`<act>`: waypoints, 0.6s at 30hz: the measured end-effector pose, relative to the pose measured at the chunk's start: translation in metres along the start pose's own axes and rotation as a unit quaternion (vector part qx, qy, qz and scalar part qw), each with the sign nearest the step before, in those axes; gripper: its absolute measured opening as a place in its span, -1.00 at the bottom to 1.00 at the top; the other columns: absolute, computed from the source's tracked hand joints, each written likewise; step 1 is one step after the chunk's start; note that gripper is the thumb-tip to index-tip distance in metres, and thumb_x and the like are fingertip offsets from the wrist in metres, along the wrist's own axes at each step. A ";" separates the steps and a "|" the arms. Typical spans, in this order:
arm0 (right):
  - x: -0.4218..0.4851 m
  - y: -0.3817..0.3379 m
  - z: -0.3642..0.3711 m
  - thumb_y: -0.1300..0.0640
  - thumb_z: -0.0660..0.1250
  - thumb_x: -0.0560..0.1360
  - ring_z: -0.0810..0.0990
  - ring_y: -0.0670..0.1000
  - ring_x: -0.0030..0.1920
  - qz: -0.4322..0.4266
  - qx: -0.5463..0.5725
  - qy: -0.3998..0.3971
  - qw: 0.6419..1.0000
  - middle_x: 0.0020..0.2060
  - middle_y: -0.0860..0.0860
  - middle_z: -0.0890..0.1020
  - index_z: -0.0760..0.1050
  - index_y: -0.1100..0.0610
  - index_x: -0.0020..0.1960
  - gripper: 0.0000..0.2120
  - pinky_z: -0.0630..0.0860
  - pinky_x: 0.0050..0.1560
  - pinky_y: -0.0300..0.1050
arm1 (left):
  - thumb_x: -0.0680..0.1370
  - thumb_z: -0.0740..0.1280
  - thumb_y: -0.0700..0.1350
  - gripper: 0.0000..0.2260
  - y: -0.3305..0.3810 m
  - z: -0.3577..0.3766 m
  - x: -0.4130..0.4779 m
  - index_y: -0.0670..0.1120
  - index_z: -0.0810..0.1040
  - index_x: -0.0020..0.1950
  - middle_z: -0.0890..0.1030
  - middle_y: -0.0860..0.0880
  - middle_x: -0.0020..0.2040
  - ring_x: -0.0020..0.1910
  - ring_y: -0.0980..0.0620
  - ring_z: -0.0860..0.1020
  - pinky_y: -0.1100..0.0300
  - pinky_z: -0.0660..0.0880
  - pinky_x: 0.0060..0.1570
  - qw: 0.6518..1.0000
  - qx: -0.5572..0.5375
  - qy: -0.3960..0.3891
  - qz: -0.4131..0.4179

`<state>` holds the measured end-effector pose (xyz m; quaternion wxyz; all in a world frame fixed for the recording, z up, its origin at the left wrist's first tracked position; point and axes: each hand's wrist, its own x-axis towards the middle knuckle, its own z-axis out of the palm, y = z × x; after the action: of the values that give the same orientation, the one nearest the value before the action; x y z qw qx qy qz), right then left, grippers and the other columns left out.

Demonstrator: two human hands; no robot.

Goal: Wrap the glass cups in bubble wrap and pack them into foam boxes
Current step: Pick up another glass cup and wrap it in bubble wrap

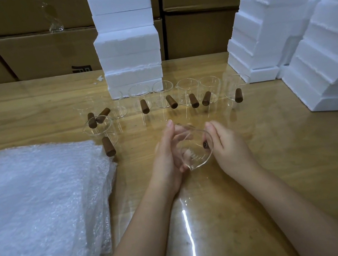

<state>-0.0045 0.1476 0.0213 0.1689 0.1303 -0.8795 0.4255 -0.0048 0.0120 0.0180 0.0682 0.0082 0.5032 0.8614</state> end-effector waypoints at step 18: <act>0.003 -0.006 -0.019 0.05 0.03 0.61 0.08 -0.10 -0.63 0.269 0.297 -0.394 0.827 -0.64 -0.04 0.20 0.41 0.10 -0.41 -0.55 0.01 -0.58 -0.34 | 0.41 0.21 0.20 -0.60 0.003 -0.010 -0.005 -0.04 0.70 -0.14 0.65 -0.01 -0.29 -0.42 0.11 0.60 0.25 0.53 -0.35 0.994 0.070 -0.073 -0.042</act>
<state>-0.0018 0.1592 0.0380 -0.3601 0.0896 -0.7025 0.6072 -0.0014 0.0011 0.0159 0.1400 0.0549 0.5558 0.8176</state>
